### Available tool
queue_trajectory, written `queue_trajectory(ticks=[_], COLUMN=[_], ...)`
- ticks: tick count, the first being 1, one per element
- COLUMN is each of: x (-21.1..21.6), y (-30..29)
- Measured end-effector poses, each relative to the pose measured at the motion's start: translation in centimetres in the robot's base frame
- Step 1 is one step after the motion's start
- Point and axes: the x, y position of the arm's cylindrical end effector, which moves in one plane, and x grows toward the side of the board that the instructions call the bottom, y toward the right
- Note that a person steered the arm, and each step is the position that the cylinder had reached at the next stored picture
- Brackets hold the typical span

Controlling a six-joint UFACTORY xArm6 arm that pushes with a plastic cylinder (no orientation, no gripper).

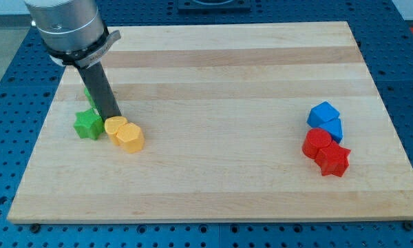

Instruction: Slide the green star and green circle towards up

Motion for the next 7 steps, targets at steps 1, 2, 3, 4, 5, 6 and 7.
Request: queue_trajectory(ticks=[1, 2, 3, 4, 5, 6, 7], x=[1.6, 4.9, 4.9, 4.9, 2.5, 3.3, 5.3], y=[0.0, 0.0, -1.6, -3.0, -3.0, -3.7, -4.6])
